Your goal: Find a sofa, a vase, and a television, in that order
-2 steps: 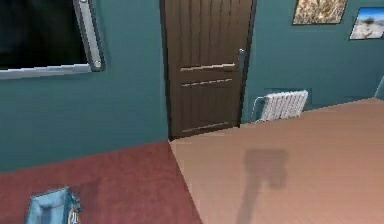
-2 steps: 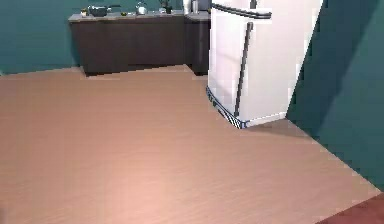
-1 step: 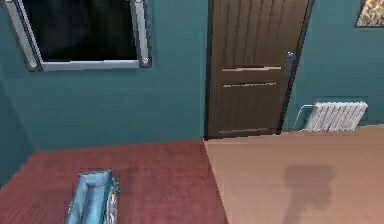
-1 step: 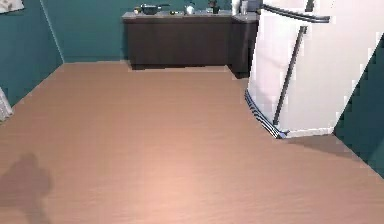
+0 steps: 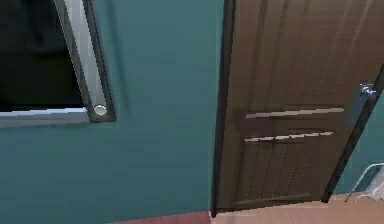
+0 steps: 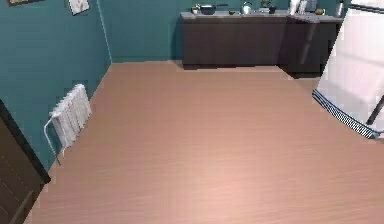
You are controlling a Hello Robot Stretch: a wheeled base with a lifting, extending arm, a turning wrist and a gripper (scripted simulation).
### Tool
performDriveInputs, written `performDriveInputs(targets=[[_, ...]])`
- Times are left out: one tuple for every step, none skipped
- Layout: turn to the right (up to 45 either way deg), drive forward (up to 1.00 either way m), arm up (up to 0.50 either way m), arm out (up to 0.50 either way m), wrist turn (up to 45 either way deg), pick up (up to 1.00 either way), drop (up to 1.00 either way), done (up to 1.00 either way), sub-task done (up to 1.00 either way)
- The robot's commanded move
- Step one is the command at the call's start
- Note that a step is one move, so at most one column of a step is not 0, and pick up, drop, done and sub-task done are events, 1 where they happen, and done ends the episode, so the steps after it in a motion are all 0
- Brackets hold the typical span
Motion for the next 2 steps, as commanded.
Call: performDriveInputs(targets=[[-3.0, 0.00, 0.00, 0.00, 0.0, 0.00, 0.00, 0.00, 0.00], [0.0, 0.05, 0.00, 0.00, 0.0, 0.00, 0.00, 0.00, 0.00]])
